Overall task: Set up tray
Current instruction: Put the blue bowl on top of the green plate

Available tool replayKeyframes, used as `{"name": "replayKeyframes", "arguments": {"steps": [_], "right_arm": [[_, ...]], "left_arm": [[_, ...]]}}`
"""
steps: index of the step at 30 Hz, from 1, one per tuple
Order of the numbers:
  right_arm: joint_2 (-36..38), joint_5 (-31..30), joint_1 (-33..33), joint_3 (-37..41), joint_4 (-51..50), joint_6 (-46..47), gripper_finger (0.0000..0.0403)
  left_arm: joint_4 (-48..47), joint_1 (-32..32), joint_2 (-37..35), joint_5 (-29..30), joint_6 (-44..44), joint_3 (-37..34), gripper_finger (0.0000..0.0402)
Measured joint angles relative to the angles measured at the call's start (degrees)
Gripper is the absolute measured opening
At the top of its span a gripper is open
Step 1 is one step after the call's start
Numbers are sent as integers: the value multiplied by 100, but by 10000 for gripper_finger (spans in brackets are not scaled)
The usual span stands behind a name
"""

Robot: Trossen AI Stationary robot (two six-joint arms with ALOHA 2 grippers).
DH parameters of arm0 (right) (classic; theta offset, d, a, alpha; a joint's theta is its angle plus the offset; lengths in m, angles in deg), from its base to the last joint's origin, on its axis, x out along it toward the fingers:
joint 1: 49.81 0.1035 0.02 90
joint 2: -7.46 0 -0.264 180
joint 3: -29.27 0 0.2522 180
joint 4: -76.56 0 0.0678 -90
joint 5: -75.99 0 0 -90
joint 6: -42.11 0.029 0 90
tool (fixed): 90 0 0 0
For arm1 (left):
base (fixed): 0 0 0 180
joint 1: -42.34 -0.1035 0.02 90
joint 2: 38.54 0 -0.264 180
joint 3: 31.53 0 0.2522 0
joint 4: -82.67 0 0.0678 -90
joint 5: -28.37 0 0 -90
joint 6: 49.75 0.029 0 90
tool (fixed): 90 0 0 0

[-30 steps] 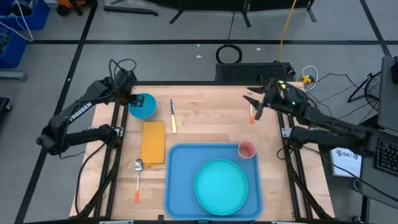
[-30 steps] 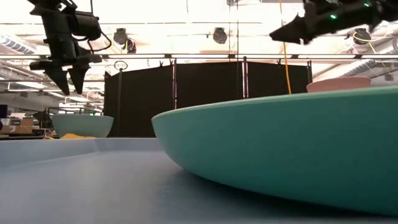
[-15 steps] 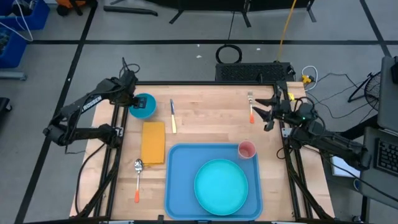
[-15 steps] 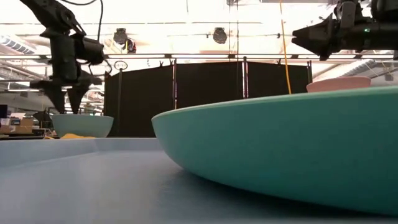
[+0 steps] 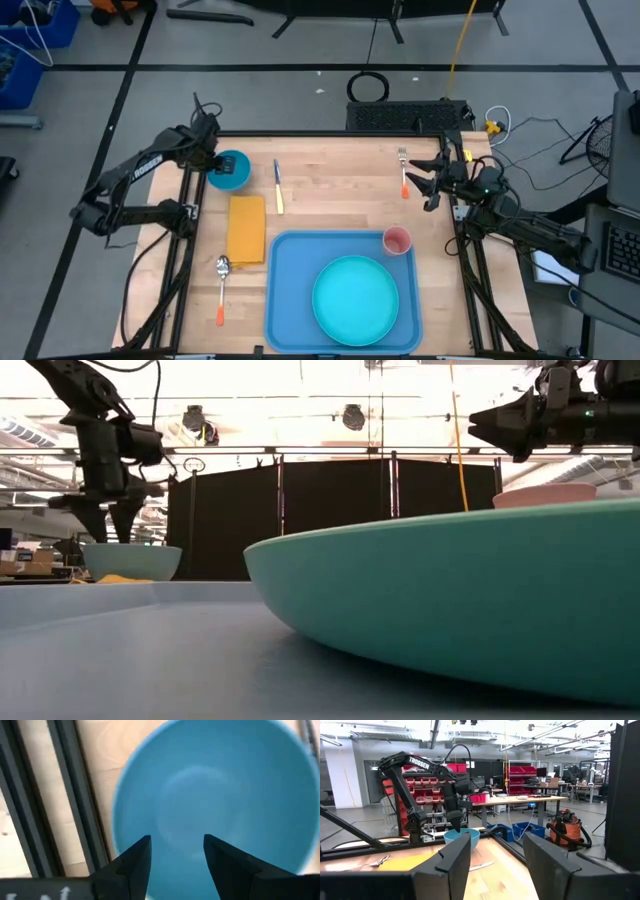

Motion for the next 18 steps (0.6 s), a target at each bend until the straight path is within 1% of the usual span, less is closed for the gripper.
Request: {"name": "replayKeyframes", "arguments": {"steps": [2, 7, 11, 14, 18], "right_arm": [[-23, 0, 1, 0, -17, 0, 171], [-128, 0, 2, 0, -25, 0, 171], [-197, 0, 2, 0, -25, 61, 171], [-203, 0, 2, 0, -25, 100, 171], [-203, 0, 2, 0, -16, 101, 171]], "left_arm": [[-90, 46, -94, 66, 37, 92, 186], [-446, 53, -219, 571, 24, 316, 186], [-518, 49, -180, 713, 21, 295, 186], [-561, 49, -94, 936, -43, 212, 186], [-541, 49, 14, 963, -83, 161, 186]]}}
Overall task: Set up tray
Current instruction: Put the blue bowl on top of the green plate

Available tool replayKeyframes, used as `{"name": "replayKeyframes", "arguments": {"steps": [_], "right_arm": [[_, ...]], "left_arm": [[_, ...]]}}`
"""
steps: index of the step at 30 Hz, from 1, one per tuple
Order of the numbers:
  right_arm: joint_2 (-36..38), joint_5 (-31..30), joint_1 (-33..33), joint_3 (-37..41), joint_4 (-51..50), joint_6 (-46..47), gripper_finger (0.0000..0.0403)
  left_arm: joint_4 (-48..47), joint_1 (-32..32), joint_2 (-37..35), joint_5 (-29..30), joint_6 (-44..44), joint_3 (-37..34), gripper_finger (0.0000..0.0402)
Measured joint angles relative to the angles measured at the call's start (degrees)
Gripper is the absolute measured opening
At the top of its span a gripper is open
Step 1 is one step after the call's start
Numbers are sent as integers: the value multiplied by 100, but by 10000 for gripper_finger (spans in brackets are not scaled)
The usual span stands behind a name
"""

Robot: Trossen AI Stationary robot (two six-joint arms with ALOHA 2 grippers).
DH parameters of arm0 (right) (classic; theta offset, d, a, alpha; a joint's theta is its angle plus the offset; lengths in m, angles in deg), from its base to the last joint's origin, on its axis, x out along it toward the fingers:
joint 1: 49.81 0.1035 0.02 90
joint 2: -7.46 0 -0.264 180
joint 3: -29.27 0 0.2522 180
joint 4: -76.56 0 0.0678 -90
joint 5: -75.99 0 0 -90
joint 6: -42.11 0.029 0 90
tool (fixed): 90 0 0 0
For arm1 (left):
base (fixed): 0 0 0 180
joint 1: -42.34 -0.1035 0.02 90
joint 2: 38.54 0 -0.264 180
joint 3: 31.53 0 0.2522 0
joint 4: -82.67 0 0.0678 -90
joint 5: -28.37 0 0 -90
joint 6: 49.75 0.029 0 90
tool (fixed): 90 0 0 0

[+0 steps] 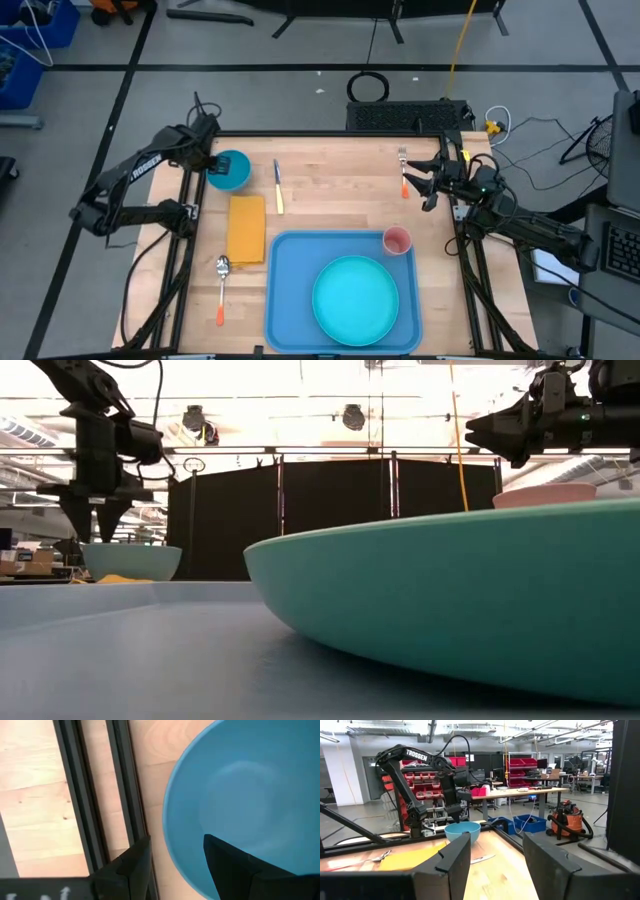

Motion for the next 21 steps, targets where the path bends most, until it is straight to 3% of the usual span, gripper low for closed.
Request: {"name": "replayKeyframes", "arguments": {"steps": [21], "right_arm": [[0, 146, 2, 0, 30, 48, 171]], "left_arm": [[382, 0, 897, -19, 372, -7, 177]]}}
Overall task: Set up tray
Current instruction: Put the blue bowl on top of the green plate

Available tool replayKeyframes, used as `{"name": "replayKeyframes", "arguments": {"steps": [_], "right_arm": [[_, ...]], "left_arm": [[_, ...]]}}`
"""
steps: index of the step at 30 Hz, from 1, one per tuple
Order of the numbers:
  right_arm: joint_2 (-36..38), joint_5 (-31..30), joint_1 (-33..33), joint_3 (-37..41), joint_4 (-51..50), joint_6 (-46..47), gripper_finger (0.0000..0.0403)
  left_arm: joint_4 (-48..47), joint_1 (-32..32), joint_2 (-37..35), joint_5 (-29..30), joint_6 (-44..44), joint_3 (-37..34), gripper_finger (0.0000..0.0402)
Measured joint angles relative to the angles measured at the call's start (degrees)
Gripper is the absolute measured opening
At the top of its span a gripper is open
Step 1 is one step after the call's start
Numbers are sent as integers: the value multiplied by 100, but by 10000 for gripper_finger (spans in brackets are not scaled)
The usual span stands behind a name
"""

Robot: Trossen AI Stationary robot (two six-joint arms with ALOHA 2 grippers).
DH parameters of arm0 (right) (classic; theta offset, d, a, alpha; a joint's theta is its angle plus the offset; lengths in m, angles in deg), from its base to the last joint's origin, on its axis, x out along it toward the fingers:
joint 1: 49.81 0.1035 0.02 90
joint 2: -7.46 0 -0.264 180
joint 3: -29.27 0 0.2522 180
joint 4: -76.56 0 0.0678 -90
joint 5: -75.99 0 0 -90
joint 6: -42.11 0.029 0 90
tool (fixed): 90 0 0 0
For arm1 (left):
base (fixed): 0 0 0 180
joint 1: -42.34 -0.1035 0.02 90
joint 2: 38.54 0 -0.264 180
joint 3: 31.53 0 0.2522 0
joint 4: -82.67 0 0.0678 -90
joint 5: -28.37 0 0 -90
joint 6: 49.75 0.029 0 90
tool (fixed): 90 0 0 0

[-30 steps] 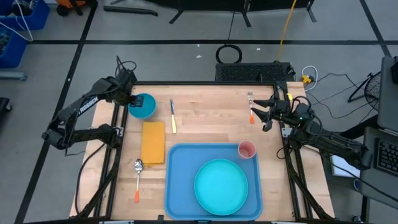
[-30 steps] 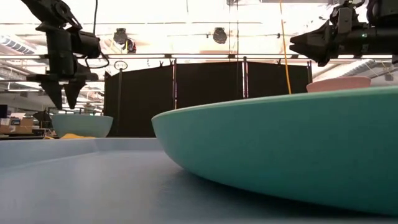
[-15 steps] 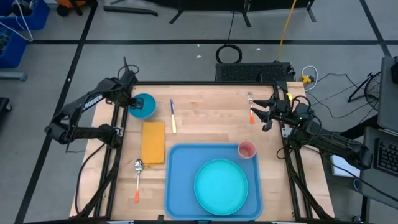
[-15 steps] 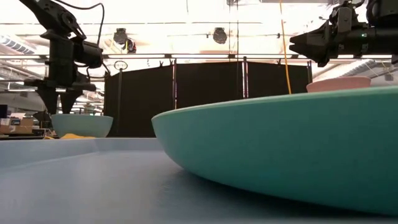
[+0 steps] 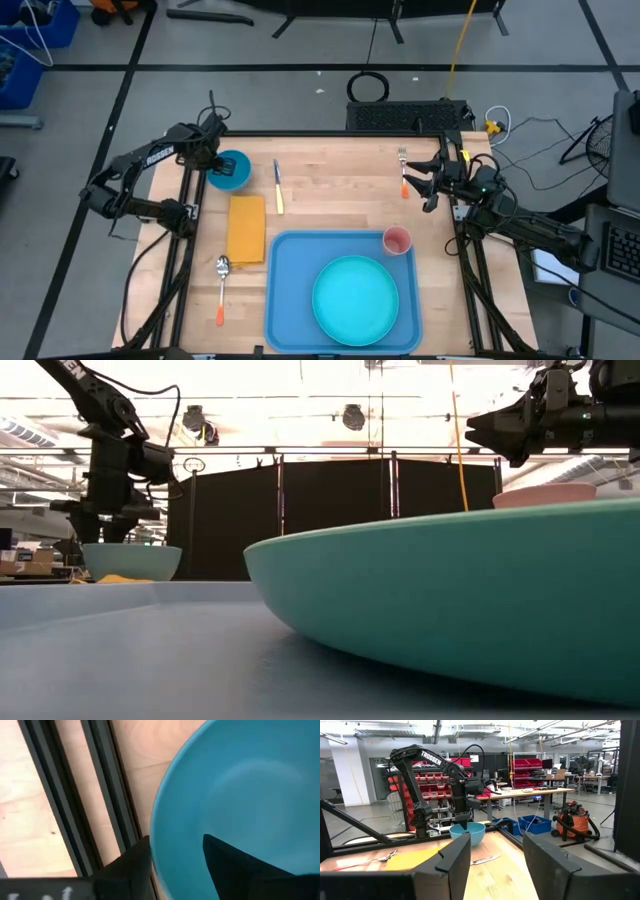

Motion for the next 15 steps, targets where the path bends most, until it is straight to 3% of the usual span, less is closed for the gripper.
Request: {"name": "replayKeyframes", "arguments": {"steps": [3, 7, 15], "right_arm": [[0, -2, 0, 0, 0, 0, 168], [0, -4, 0, 0, -15, 0, 163], [-4, -9, 0, 0, -122, -4, 160]], "left_arm": [[7, -40, -67, -81, 90, 0, 127], [9, -146, -129, -244, 208, 4, 22], [-55, -177, -186, -269, 382, 17, 10]]}}
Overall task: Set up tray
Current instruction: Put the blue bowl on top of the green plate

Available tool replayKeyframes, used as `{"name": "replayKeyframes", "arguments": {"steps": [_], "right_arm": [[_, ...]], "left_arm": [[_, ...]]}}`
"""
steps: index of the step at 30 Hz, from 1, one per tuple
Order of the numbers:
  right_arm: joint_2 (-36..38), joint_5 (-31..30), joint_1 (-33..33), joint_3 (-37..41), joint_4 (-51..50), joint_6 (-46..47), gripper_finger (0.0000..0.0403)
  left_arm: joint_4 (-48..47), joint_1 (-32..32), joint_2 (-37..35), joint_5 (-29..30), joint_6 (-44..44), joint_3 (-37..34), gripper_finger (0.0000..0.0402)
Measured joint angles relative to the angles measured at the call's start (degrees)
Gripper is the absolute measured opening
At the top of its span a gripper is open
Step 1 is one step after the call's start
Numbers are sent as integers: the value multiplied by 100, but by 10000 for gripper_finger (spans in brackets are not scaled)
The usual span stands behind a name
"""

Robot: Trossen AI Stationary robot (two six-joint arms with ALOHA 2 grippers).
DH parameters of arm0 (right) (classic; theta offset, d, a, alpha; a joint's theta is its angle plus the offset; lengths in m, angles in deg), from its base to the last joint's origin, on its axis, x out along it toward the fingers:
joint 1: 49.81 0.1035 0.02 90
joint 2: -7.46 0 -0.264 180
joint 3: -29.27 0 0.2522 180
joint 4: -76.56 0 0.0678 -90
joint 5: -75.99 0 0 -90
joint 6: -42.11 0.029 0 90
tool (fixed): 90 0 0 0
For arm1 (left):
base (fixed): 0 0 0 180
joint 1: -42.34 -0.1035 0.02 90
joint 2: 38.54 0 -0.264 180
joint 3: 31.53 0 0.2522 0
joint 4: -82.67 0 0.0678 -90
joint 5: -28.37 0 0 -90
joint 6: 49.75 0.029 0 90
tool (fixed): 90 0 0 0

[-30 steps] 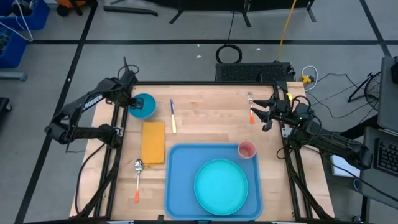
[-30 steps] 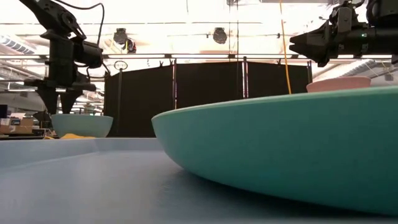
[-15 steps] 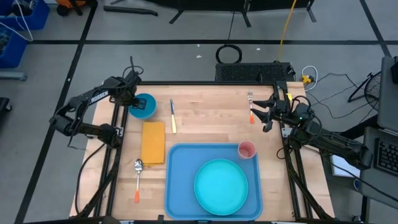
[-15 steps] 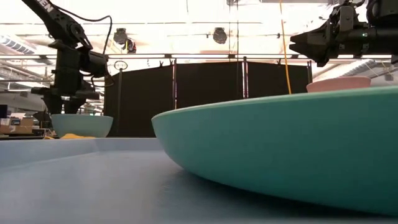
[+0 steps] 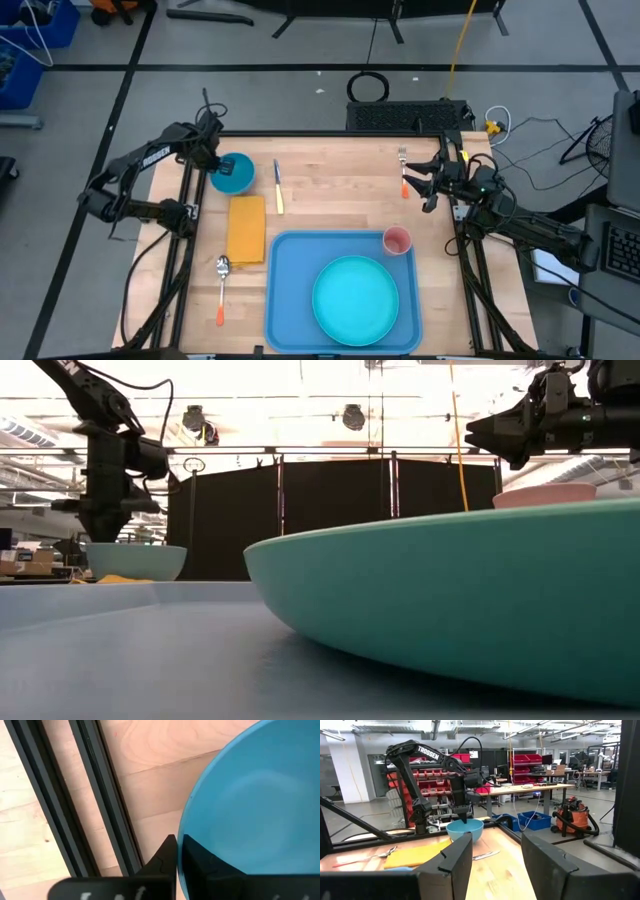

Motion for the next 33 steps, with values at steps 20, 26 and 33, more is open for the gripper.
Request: {"name": "replayKeyframes", "arguments": {"steps": [20, 26, 33], "right_arm": [[-3, -27, 0, 0, 135, -10, 160], [-4, -35, 0, 0, 133, -2, 160], [-4, -37, 0, 0, 166, 107, 160]], "left_arm": [[1810, 1664, -2739, -2119, -154, -22, 9], [3398, 3663, -2617, -2165, -698, -20, 9], [4405, 5748, -1636, -1367, -550, 304, 8]]}}
